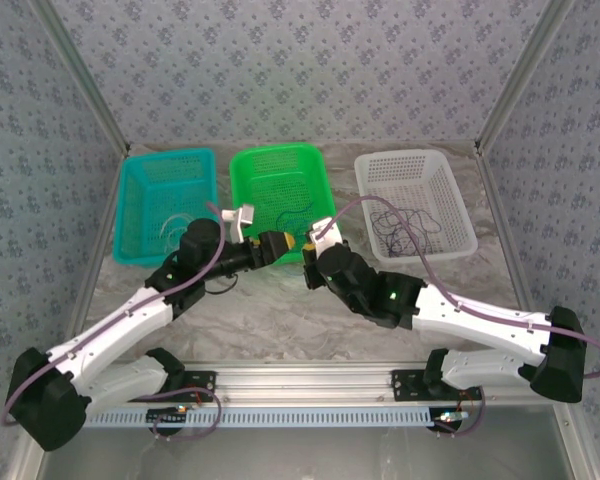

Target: Untangle the cables

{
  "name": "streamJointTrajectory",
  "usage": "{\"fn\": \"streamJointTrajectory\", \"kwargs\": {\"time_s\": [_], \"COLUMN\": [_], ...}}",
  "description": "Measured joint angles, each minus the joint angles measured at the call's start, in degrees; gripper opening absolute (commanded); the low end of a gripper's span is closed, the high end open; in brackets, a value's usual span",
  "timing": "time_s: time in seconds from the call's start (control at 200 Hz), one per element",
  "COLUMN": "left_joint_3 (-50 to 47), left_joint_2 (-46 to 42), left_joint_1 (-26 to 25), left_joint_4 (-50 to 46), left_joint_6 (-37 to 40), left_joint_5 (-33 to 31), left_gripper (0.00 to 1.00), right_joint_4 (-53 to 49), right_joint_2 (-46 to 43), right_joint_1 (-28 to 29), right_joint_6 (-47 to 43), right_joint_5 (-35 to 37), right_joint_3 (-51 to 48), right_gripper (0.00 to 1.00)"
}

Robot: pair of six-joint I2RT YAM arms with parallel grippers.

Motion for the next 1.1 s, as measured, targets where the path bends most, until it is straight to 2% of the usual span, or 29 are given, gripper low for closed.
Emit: {"fn": "streamJointTrajectory", "kwargs": {"time_s": [0.295, 0.505, 0.64, 0.795, 0.929, 1.099], "left_joint_3": [0.0, 0.0, 0.6, 7.3, 17.5, 26.3], "left_joint_2": [2.3, 2.7, 2.7, 2.8, 4.6, 9.3], "left_joint_1": [-1.7, -2.1, -2.1, -2.1, -2.1, -2.1], "left_joint_4": [4.2, 5.0, 2.2, -11.8, -26.5, -39.6], "left_joint_6": [-2.7, -3.7, -2.0, 6.3, 18.6, 34.1], "left_joint_5": [-0.3, -2.0, -3.5, -7.6, -14.1, -21.2], "left_gripper": [0.57, 0.24, 0.12, 0.06, 0.02, 0.00], "right_joint_4": [3.4, 5.1, 5.0, 2.1, -4.3, -11.9], "right_joint_2": [0.0, -0.1, -0.5, -1.6, -2.1, -2.1], "right_joint_1": [1.4, 2.3, 2.5, 2.4, 1.9, 0.9], "right_joint_6": [-1.8, -1.9, -1.8, -1.5, -1.1, -0.9], "right_joint_5": [3.5, 4.0, 4.4, 4.8, 3.8, -1.3], "right_joint_3": [-0.5, -1.0, -1.3, -1.3, -1.1, -0.2], "right_gripper": [0.00, 0.00, 0.00, 0.00, 0.00, 0.00]}}
